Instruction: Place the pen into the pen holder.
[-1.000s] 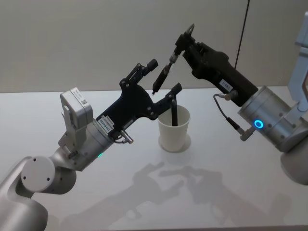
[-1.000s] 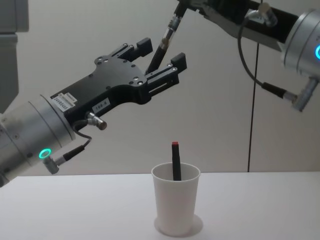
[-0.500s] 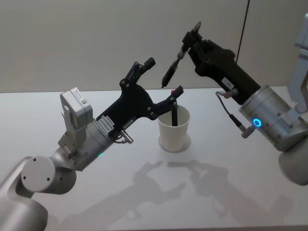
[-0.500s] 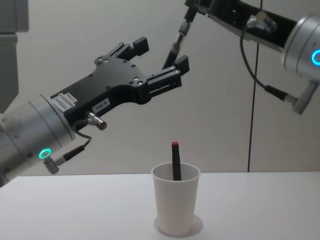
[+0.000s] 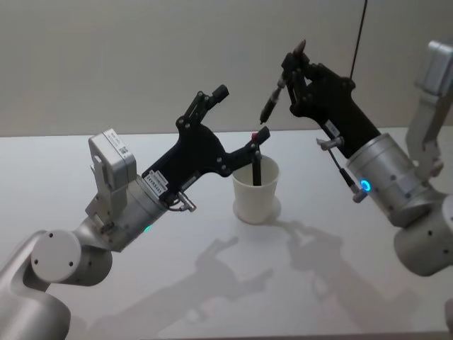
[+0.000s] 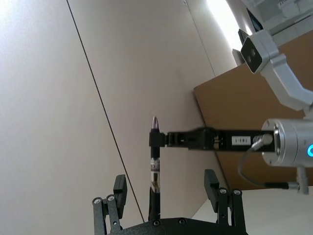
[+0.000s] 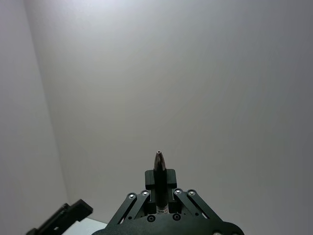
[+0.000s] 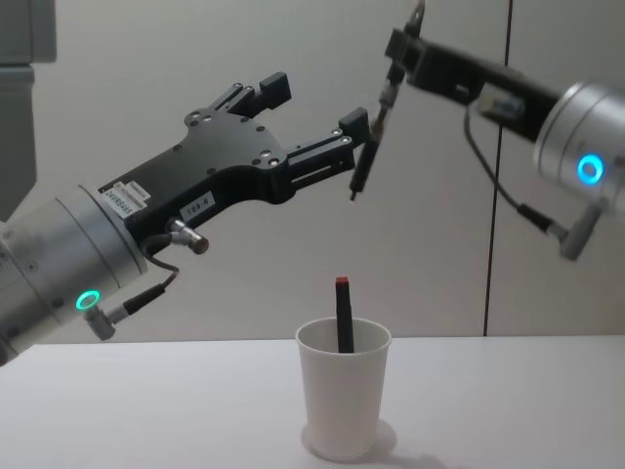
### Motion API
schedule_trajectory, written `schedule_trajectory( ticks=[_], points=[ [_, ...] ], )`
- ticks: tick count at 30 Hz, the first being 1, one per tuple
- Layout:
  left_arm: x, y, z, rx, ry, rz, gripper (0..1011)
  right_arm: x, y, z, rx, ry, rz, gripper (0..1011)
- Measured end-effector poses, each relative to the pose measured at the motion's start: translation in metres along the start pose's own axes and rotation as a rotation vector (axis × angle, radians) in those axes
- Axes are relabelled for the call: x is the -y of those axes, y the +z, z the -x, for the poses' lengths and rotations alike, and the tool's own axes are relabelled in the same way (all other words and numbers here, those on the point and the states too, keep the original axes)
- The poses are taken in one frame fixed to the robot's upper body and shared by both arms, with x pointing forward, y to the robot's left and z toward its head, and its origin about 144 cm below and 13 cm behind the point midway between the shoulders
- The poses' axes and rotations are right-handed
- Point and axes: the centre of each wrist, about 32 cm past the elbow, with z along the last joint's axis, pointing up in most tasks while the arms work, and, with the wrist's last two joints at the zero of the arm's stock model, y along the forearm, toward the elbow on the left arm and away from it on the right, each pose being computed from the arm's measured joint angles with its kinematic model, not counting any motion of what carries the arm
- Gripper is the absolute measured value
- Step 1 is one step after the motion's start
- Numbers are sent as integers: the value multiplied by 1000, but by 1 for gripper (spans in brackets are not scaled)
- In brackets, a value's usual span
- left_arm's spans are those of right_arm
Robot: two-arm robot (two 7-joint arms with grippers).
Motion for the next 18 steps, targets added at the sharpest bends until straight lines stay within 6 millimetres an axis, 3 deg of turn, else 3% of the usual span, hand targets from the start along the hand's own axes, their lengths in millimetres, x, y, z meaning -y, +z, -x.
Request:
schedule_trajectory(
  ticks=[18],
  points=[
    [0, 0, 0, 0, 0, 0, 1004, -7, -44, -6, 146, -56, -3, 107]
  ],
)
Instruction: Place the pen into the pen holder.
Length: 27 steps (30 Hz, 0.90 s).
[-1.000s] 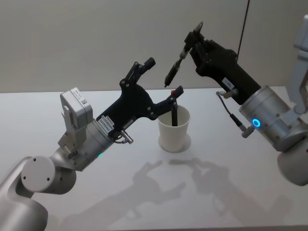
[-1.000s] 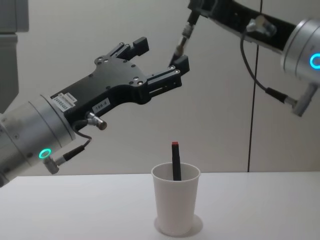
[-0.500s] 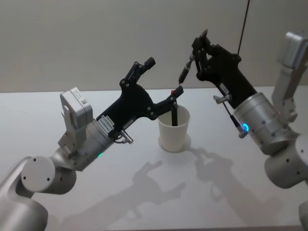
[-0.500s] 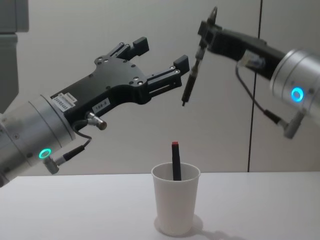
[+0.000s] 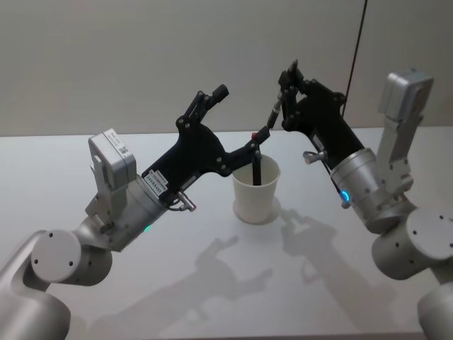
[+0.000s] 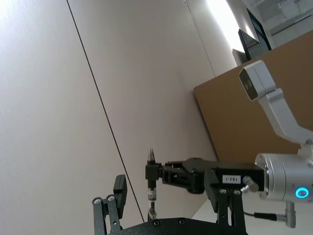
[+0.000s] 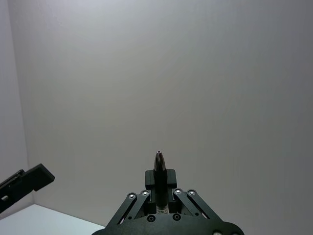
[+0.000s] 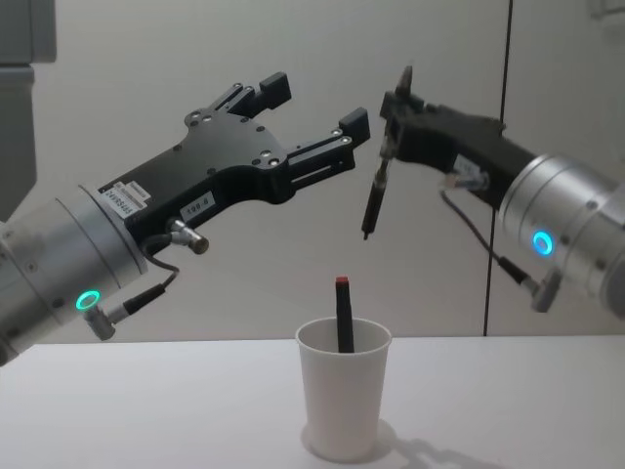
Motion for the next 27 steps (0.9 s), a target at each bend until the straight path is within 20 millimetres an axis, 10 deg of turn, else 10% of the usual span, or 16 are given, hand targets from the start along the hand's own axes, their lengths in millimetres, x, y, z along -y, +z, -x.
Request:
schedule_trajectory(
  ticks=[17, 27],
  points=[
    [0, 0, 0, 0, 0, 0, 1004, -9, -33, 3, 13, 12, 71, 107],
    [0, 0, 0, 0, 0, 0, 1004, -12, -46, 4, 23, 13, 114, 360]
  ],
)
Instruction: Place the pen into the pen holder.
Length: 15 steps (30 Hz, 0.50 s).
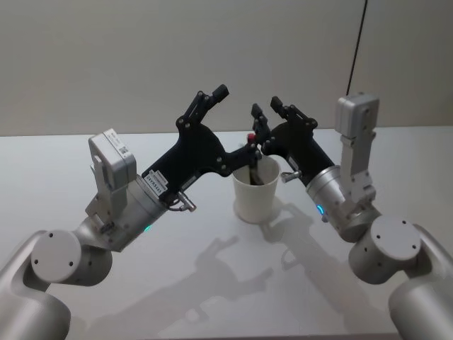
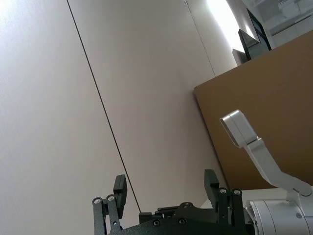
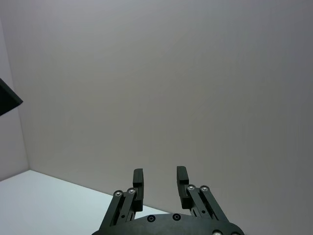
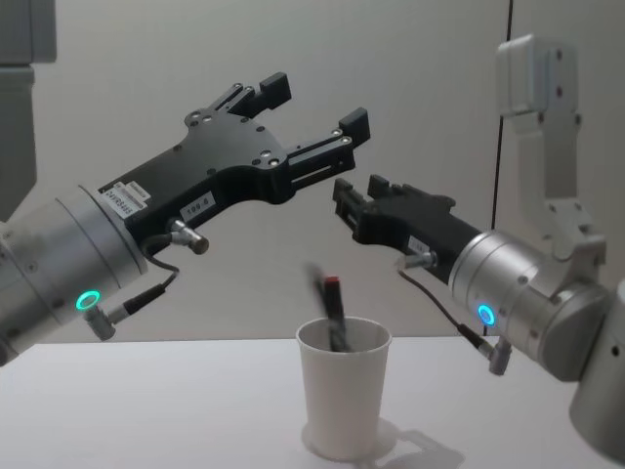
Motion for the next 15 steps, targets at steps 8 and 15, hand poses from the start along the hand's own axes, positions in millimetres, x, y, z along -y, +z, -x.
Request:
schedule_trajectory(
  ticks=[8, 15],
  points=[
    [0, 0, 0, 0, 0, 0, 1004, -1, -5, 1, 4, 2, 18, 619],
    [0, 0, 0, 0, 0, 0, 1004, -2, -7, 1, 6, 2, 27, 840]
  ],
)
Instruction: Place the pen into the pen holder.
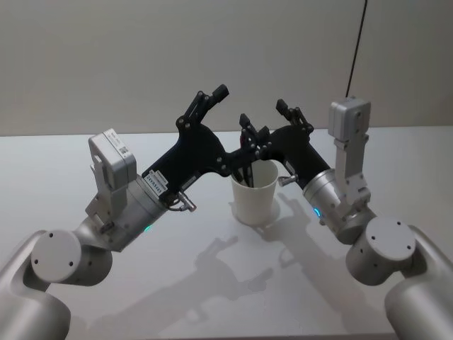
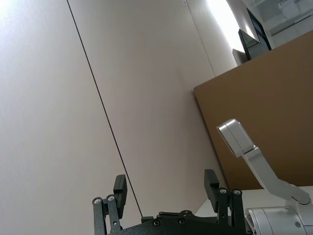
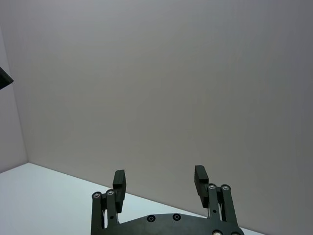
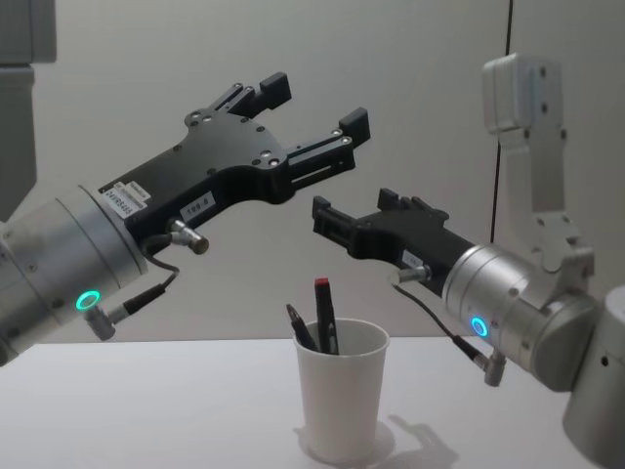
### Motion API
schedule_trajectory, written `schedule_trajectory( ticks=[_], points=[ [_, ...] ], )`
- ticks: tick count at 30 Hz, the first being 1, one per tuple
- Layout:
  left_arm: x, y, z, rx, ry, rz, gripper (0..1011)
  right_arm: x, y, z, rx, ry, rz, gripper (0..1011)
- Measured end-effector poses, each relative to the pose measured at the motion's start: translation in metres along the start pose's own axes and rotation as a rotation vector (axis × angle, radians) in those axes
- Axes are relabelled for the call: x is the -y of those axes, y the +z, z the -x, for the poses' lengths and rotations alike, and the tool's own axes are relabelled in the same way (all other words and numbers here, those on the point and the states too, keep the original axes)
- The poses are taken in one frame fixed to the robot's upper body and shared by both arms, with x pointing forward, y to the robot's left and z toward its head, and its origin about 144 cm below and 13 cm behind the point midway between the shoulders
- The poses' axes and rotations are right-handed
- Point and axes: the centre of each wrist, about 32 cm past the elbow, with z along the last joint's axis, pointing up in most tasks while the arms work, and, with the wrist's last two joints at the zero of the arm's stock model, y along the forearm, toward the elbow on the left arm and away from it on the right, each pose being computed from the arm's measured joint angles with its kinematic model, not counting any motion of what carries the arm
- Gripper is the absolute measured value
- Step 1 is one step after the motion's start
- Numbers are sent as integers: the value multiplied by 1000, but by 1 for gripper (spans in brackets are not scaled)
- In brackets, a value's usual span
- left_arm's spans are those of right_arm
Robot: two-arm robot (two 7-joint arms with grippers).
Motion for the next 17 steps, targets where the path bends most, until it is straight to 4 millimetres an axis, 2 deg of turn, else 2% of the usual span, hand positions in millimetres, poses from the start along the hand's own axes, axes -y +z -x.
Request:
schedule_trajectory(
  ticks=[4, 7, 17],
  points=[
    [0, 0, 0, 0, 0, 0, 1004, 0, -1, 0, 1, 0, 4, 957],
    [0, 0, 0, 0, 0, 0, 1004, 0, -1, 0, 1, 1, 5, 1002],
    [0, 0, 0, 0, 0, 0, 1004, -1, -2, 0, 2, 1, 9, 1002]
  ],
)
